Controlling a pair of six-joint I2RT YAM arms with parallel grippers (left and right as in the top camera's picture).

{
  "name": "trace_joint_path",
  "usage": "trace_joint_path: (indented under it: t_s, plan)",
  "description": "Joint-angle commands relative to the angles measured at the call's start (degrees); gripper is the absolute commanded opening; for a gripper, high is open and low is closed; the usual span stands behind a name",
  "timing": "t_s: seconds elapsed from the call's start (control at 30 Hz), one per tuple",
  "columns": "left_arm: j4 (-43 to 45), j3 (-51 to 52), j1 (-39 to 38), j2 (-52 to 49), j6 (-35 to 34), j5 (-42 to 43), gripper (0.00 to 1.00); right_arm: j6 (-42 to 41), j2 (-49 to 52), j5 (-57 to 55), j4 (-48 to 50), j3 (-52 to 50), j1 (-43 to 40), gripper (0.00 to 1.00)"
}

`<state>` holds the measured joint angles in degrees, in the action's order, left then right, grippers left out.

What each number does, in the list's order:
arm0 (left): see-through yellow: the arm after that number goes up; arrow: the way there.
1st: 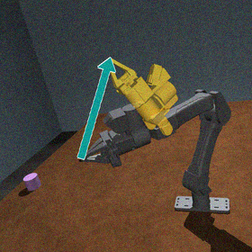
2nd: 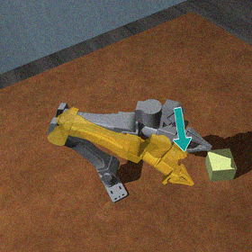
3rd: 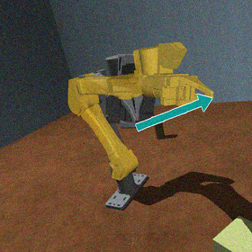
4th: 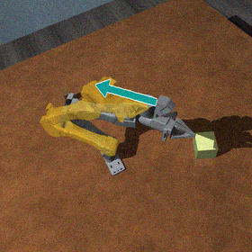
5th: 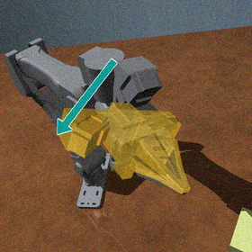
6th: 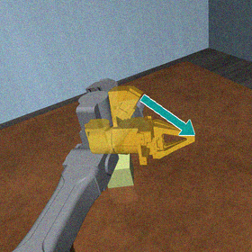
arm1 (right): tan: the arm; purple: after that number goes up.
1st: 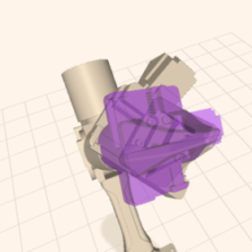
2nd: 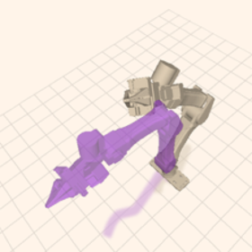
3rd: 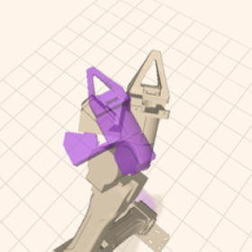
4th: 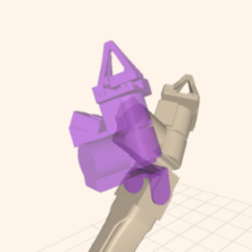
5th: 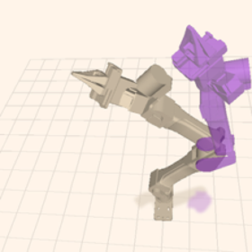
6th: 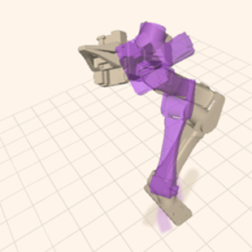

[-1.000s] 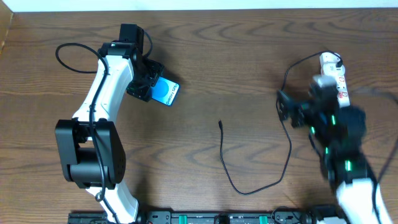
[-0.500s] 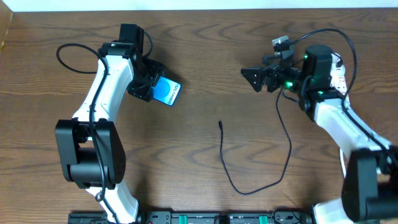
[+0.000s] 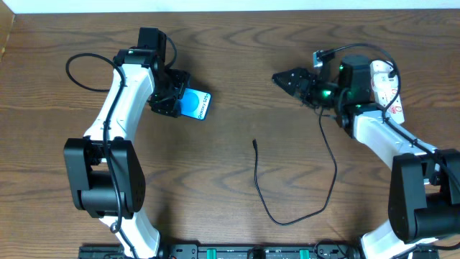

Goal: Plug charger to phone and switch on socket
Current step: 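Move the right gripper toward the phone held by the left gripper, then grasp the phone's edge with the right gripper beside the left gripper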

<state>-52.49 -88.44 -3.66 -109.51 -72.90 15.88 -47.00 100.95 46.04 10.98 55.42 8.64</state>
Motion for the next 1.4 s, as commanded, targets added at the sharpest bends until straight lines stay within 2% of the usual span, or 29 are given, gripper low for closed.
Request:
trace_joint_path:
  t_s: [0.0, 0.47, 0.73, 0.9, 1.17, 1.37]
  plan:
    - [-0.2, -0.5, -0.7, 1.9, -3.7, 1.7, 0.08, -8.8, 0.4, -0.9, -1.1, 0.9, 2.4, 0.99]
    - [0.6, -0.5, -6.8, 1.9, -7.2, 1.7, 0.07, -6.1, 0.4, -2.3, -1.8, 0.9, 11.6, 0.99]
    - [0.7, -0.5, -10.3, 1.9, -7.4, 1.7, 0.07, -2.1, 0.4, -5.6, -3.3, 0.9, 14.6, 0.99]
    - [0.7, -0.5, -12.2, 1.9, -9.8, 1.8, 0.07, -0.7, 0.4, -7.4, -4.6, 0.9, 15.7, 0.99]
    - [1.0, -0.5, -13.6, 1.9, -11.9, 8.7, 0.07, 0.0, 0.4, -8.4, -4.6, 0.9, 16.0, 0.96]
    - [1.0, -0.5, -13.6, 1.9, -11.9, 10.8, 0.07, 0.0, 0.4, -8.5, -4.5, 0.9, 16.0, 0.93]
